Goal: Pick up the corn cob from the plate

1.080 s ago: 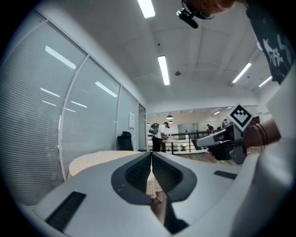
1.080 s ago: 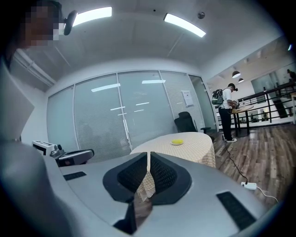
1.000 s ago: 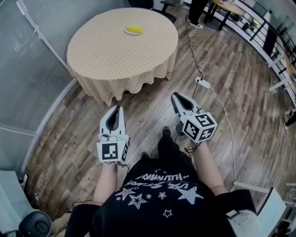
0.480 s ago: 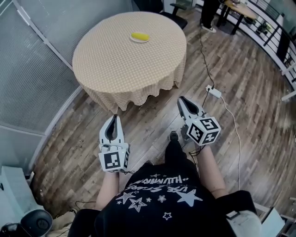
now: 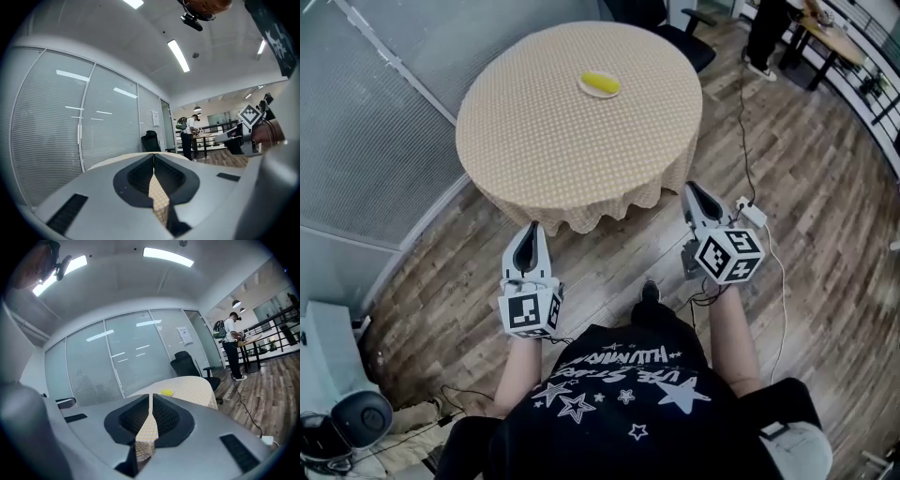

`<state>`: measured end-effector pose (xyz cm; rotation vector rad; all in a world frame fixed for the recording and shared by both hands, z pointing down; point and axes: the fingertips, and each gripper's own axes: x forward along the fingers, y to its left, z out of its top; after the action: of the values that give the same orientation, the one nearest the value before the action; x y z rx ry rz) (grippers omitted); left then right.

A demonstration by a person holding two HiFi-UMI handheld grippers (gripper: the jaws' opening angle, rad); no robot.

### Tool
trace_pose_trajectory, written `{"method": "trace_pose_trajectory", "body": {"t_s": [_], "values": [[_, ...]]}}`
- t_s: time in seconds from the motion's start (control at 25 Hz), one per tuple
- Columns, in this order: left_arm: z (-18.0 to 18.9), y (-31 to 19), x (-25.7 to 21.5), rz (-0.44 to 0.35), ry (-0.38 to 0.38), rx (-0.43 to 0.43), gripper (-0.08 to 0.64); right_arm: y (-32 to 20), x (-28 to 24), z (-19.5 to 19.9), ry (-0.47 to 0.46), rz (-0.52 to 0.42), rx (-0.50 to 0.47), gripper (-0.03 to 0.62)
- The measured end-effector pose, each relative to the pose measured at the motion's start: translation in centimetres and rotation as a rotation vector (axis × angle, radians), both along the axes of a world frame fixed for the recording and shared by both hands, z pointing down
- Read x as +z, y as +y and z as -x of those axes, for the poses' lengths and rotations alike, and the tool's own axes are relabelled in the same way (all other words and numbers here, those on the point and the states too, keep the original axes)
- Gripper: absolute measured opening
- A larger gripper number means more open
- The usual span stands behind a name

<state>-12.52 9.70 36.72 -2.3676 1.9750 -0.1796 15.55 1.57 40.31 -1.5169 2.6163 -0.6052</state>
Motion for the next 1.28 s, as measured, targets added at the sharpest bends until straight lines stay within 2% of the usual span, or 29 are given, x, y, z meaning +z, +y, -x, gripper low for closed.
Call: {"method": "trace_pose_trajectory", "body": {"t_s": [0.36, 0.44, 0.6, 0.88, 1.28], "values": [[-4.2, -5.0, 0.9, 0.068, 0.052, -0.092, 0.008, -6.4, 0.8, 1.7, 0.031, 0.004, -0.212, 0.037], [-5.2, -5.8, 0.9, 0.078, 0.06, -0.101, 0.008, -7.2, 0.9, 2.1, 0.049, 0.003, -0.246, 0.037], [-6.2, -6.1, 1.3, 0.112, 0.069, -0.107, 0.008, -7.7, 1.6, 3.0, 0.029, 0.024, -0.292, 0.037], [-5.5, -7.7, 2.8, 0.148, 0.086, -0.105, 0.008, -8.7, 2.6, 4.5, 0.049, 0.044, -0.321, 0.037], [-5.8, -14.6, 4.1, 0.151, 0.118, -0.026, 0.008, -13.6, 3.8, 4.5, 0.09, 0.076, -0.283, 0.037]]}}
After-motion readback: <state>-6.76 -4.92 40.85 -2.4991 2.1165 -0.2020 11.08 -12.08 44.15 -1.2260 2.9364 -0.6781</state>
